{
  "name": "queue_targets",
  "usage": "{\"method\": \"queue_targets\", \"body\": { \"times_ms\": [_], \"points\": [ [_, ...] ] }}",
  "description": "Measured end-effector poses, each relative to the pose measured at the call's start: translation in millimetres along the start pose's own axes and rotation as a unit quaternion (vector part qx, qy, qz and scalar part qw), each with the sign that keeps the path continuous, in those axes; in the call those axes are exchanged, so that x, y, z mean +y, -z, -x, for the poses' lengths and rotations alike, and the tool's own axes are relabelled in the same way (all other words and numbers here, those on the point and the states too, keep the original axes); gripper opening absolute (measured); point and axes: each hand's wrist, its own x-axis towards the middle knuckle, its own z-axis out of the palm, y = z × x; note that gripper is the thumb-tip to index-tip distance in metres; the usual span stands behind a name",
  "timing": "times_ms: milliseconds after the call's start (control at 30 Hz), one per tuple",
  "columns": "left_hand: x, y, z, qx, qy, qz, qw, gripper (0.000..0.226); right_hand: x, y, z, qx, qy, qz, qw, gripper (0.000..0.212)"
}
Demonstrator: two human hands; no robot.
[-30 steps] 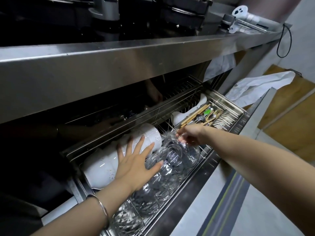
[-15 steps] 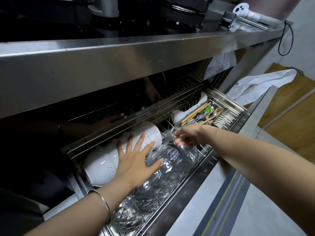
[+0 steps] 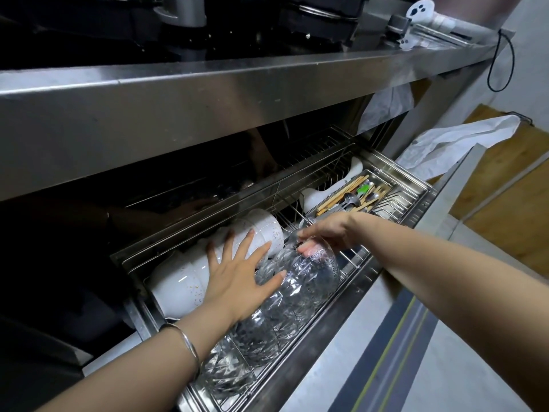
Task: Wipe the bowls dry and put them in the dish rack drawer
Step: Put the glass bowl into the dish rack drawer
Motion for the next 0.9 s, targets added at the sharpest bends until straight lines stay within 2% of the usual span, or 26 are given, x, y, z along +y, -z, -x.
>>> {"method": "queue_targets", "body": {
  "times_ms": [167, 267, 433, 533, 633, 767, 833, 900],
  "points": [
    [0, 0, 0, -0.007, 0.001, -0.008, 1.0, 0.082, -1, 1, -4, -0.028, 0.0, 0.025, 0.999, 0.051],
    [1, 2, 0, -0.011, 0.002, 0.0, 1.0, 0.072, -4, -4, 6, -0.034, 0.012, 0.021, 0.999, 0.041],
    [5, 9, 7, -0.014, -0.001, 0.012, 1.0, 0.072, 0, -14, 35, 0.054, 0.094, 0.0, 0.994, 0.025],
    [11, 18, 23, -0.024, -0.024, 0.004, 0.999, 0.074, 8, -21, 58, 0.087, 0.141, -0.065, 0.984, 0.039],
    [17, 26, 36, -0.035, -0.037, 0.008, 0.999, 0.073, 16, -28, 74, 0.142, 0.22, -0.142, 0.955, 0.03],
    [27, 51, 67, -0.013, -0.055, 0.018, 0.998, 0.071, 27, -50, 109, 0.342, 0.326, -0.073, 0.878, 0.017],
    [28, 63, 81, 0.004, -0.069, 0.014, 0.998, 0.072, 36, -71, 125, 0.393, 0.348, -0.089, 0.847, 0.022],
    [29, 75, 96, 0.025, -0.085, -0.001, 0.996, 0.073, 47, -96, 139, 0.419, 0.364, -0.119, 0.823, 0.035]
  ]
}}
